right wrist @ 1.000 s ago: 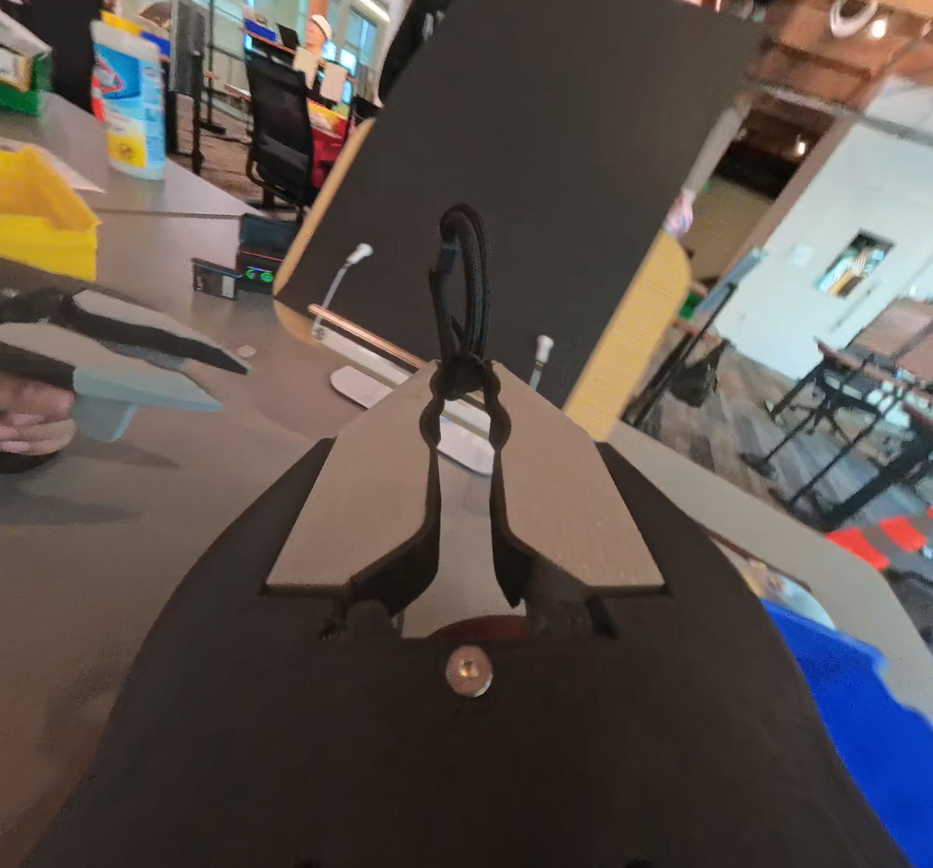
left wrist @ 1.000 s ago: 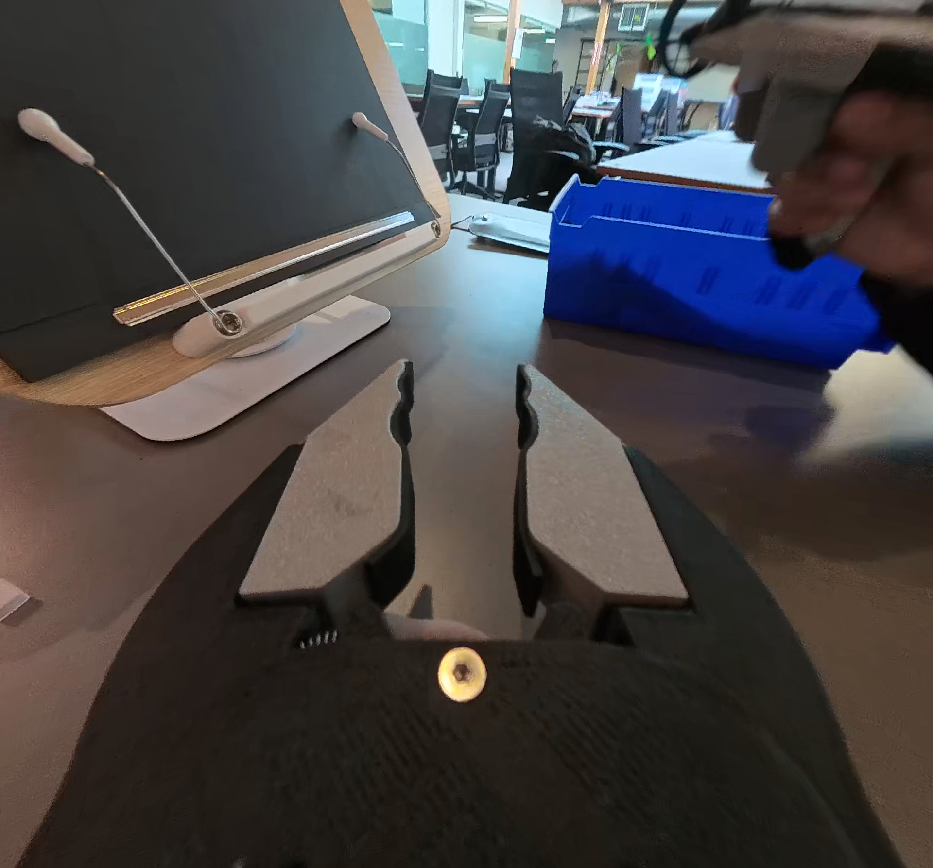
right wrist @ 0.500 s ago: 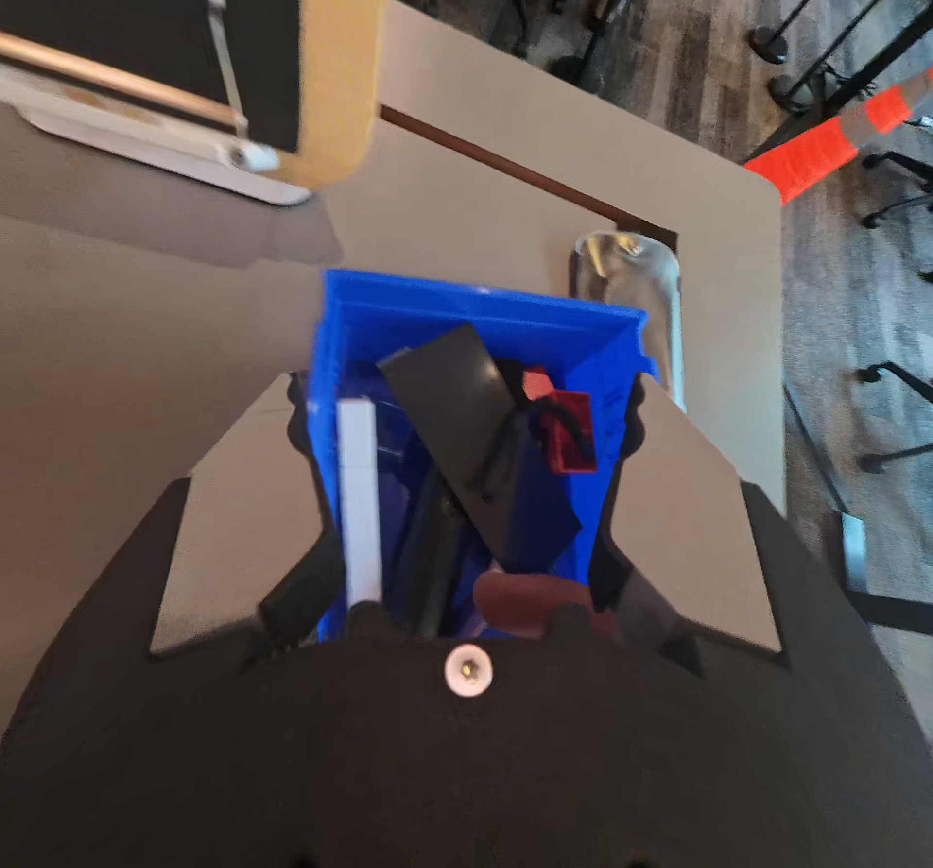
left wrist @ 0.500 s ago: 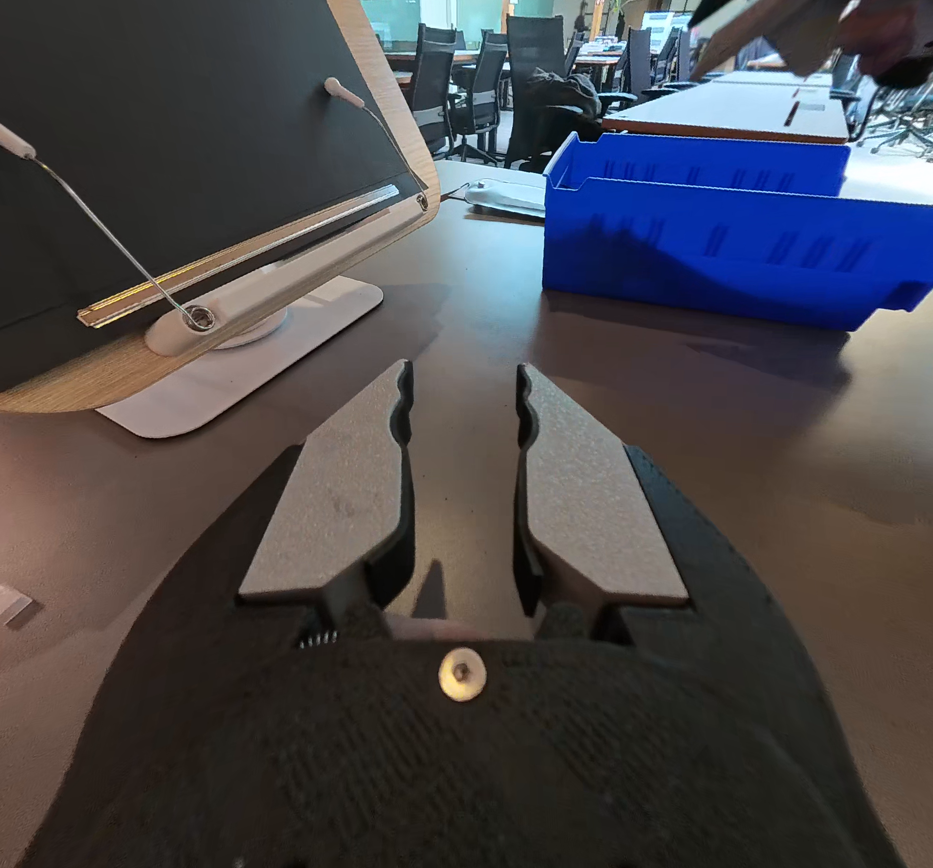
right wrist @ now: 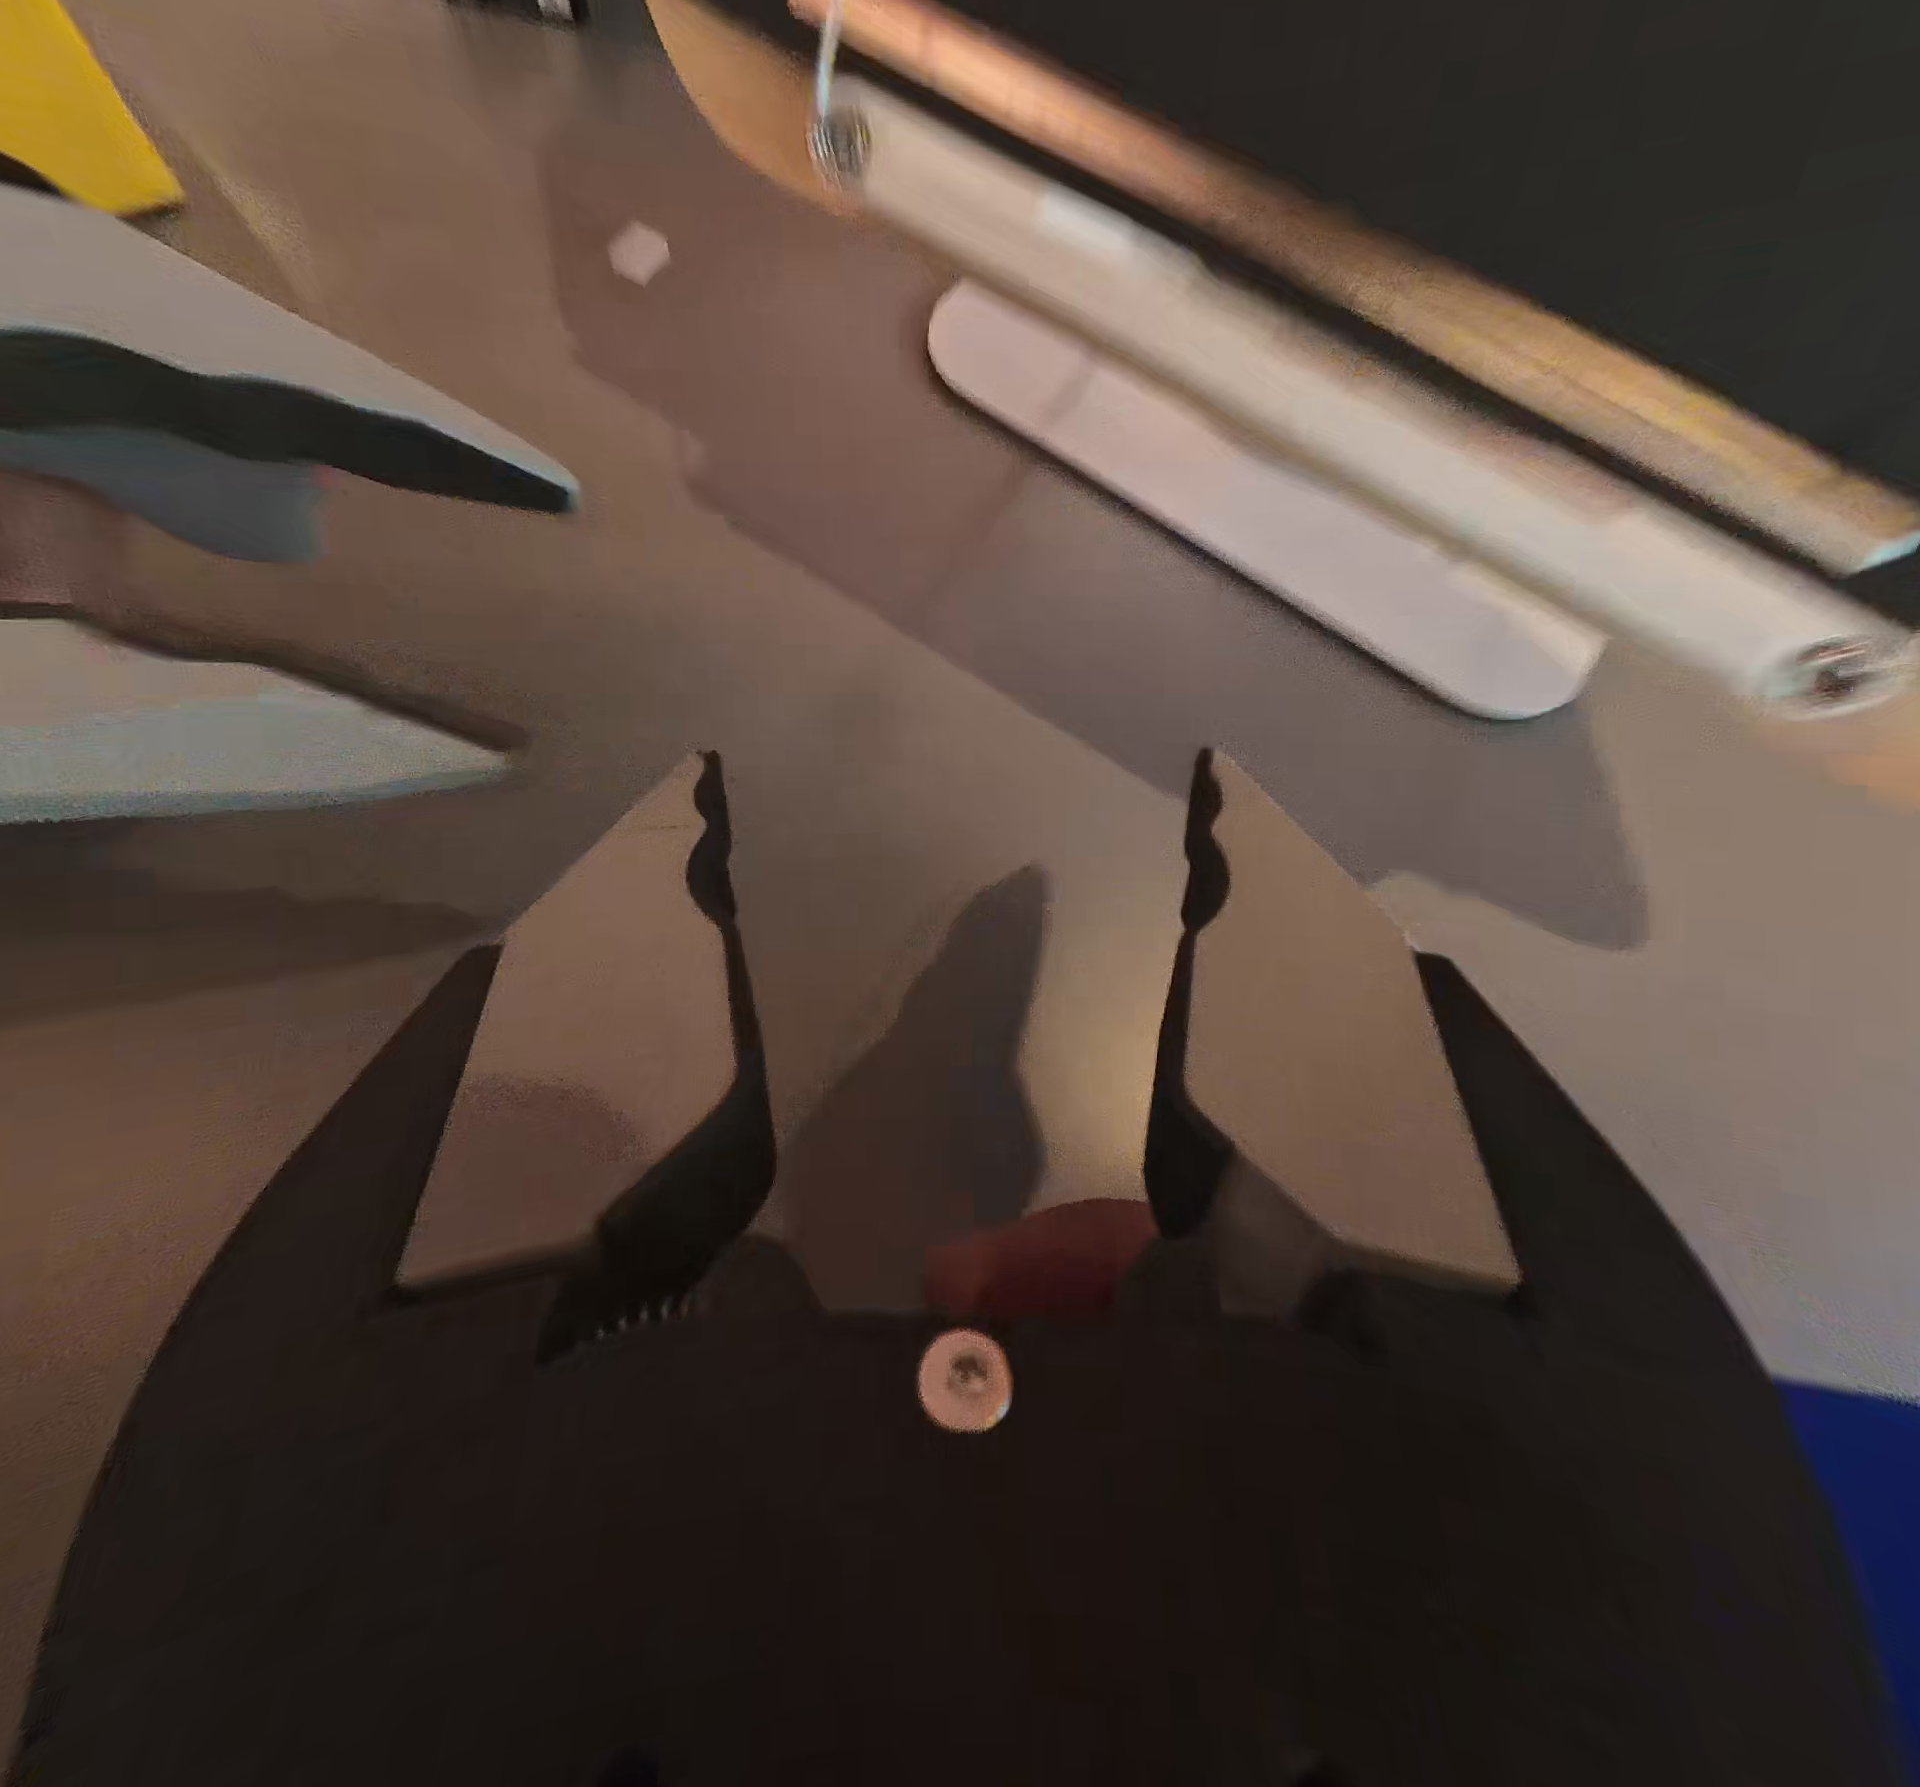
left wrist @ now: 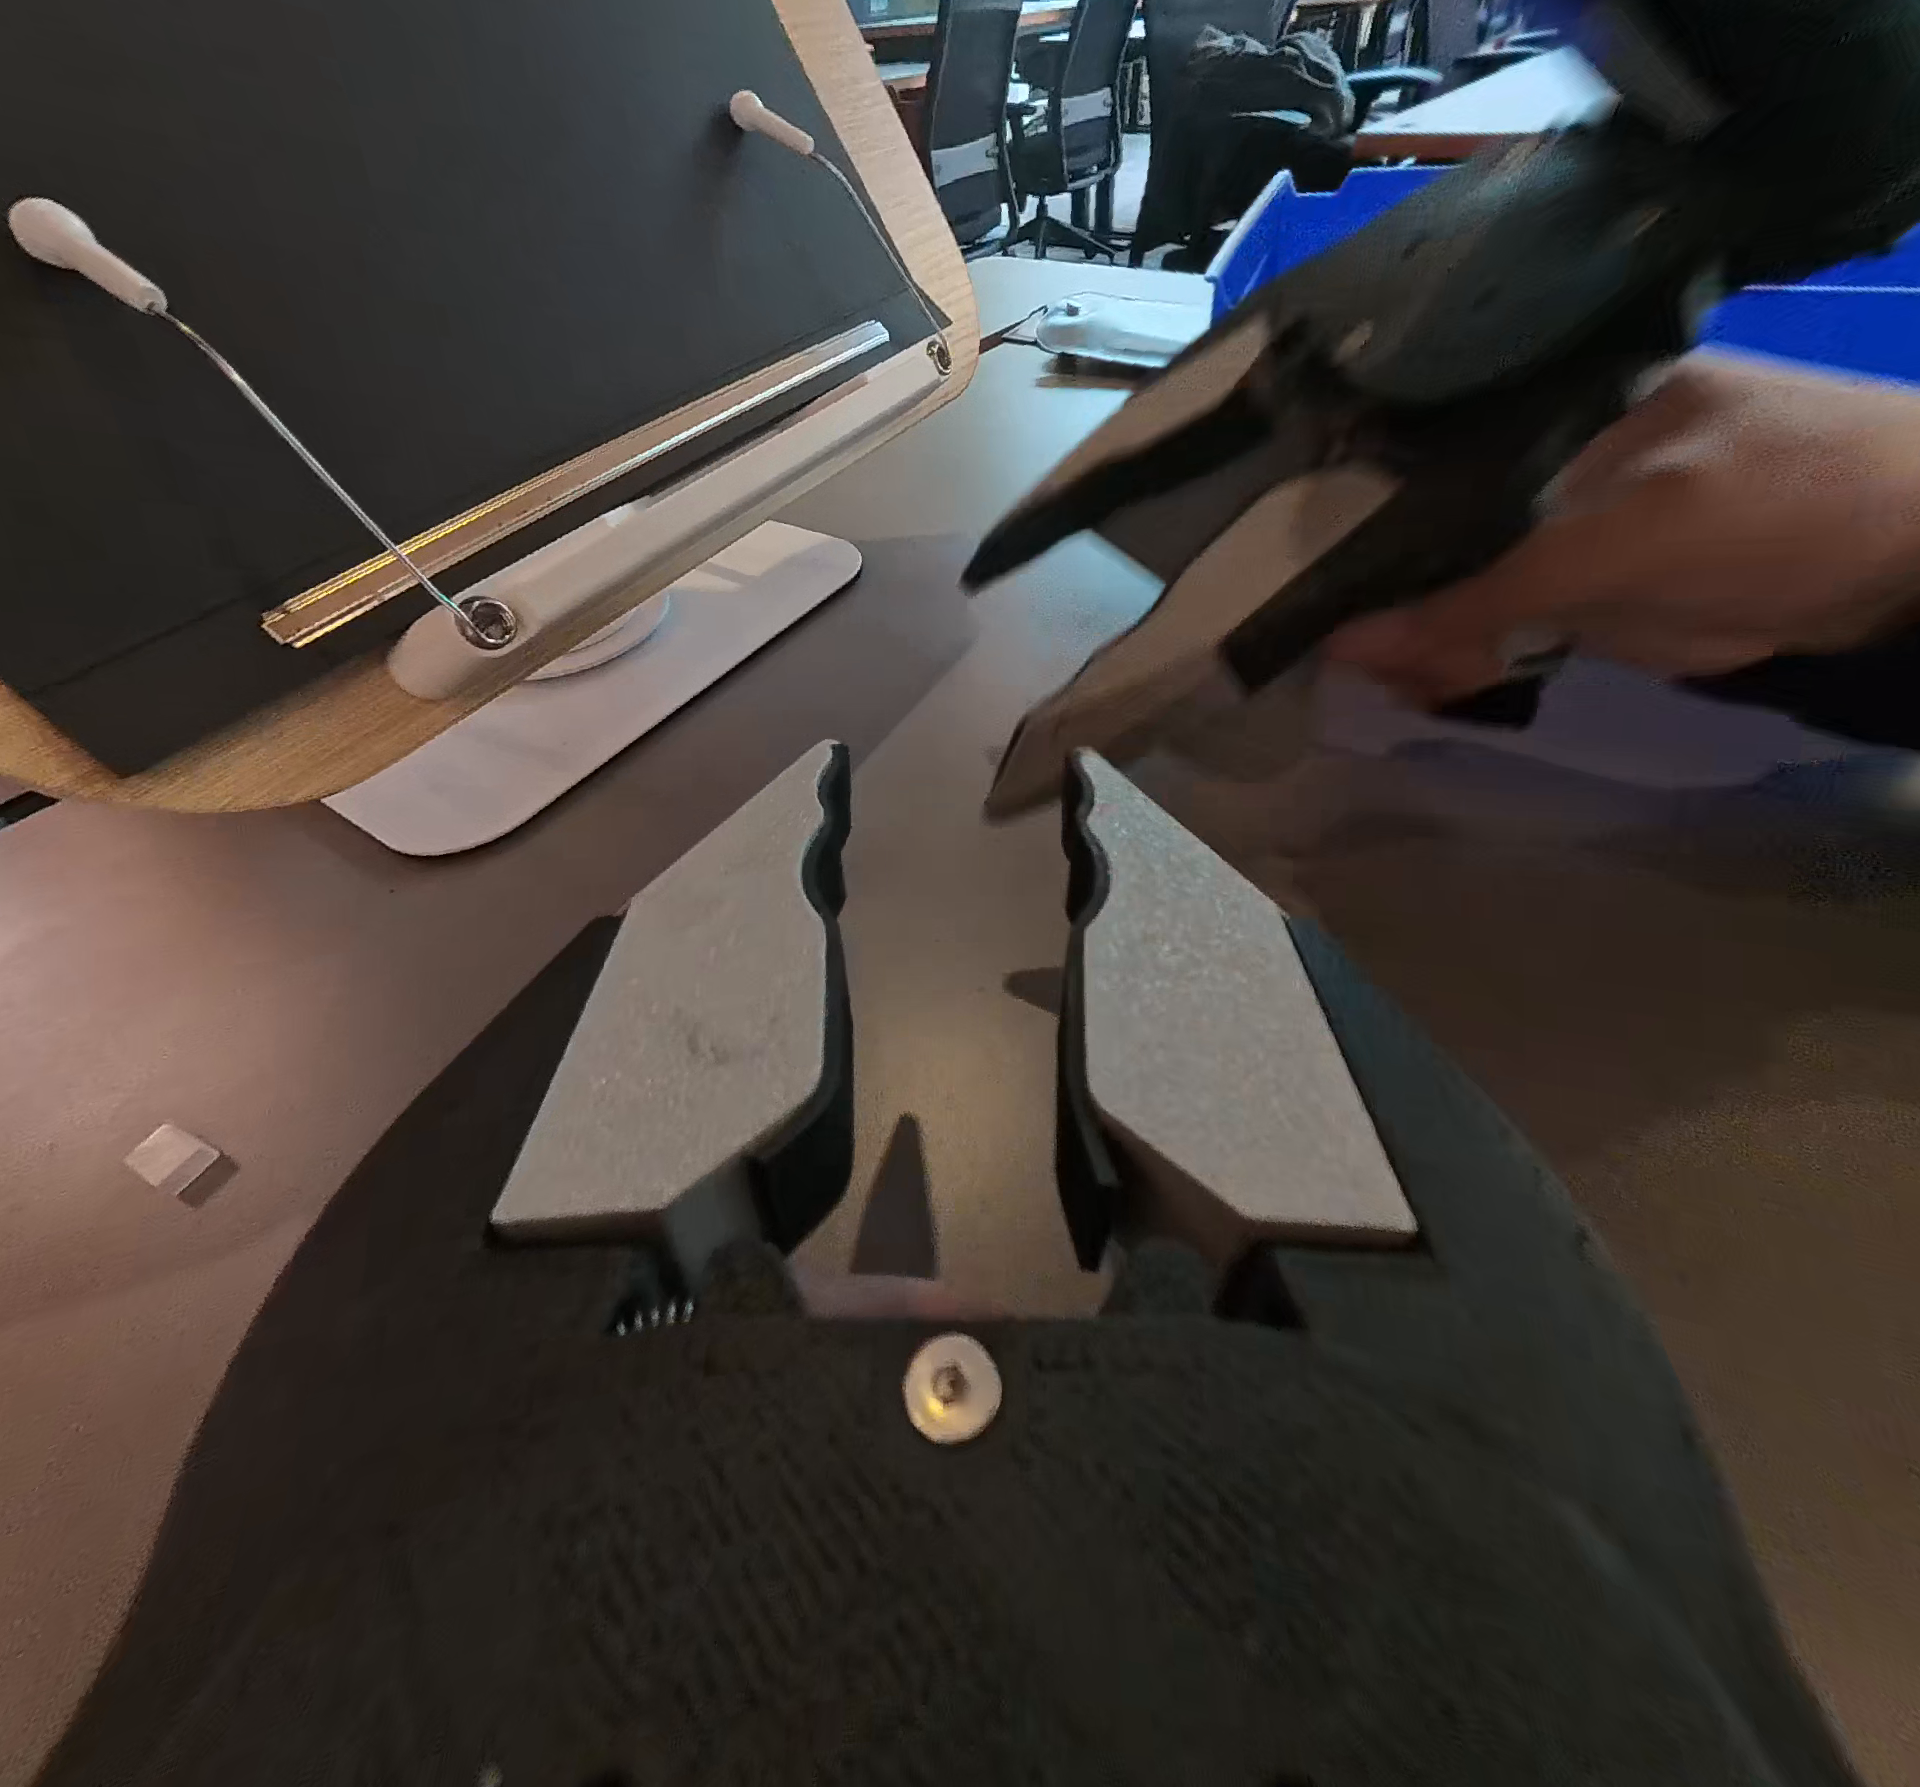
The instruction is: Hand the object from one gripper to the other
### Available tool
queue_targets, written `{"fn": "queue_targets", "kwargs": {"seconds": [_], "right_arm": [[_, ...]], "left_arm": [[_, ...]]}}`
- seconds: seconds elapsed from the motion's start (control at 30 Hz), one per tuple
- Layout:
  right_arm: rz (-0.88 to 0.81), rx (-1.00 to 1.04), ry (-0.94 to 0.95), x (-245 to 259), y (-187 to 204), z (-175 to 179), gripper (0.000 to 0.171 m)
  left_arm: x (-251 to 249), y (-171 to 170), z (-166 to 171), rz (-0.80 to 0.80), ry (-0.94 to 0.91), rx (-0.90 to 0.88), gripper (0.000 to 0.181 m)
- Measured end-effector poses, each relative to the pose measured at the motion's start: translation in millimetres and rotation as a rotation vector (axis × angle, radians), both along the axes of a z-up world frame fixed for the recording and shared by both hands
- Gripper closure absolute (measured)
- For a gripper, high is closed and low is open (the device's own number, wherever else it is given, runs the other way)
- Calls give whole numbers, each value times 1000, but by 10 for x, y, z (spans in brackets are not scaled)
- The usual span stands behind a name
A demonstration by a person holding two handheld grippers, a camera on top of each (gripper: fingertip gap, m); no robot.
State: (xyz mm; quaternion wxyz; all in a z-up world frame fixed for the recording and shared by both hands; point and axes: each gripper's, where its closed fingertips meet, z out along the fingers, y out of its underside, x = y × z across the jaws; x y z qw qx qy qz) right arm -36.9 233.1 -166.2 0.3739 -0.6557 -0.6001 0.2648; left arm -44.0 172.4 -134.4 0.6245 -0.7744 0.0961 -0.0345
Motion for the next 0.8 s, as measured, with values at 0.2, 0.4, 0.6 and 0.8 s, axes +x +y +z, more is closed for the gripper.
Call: {"fn": "queue_targets", "kwargs": {"seconds": [0.2,0.4,0.6,0.8], "right_arm": [[72,-222,-78,-178,-74,-440,95],[130,-280,-62,-160,-150,-414,105],[155,-72,-127,-65,-146,-483,103],[183,-105,-125,3,-152,-483,107]], "left_arm": [[-3,5,14,8,8,12,144],[-61,-5,-20,28,175,23,145],[-237,-122,-190,132,233,-91,140],[118,-682,-125,-96,10,-436,135]]}}
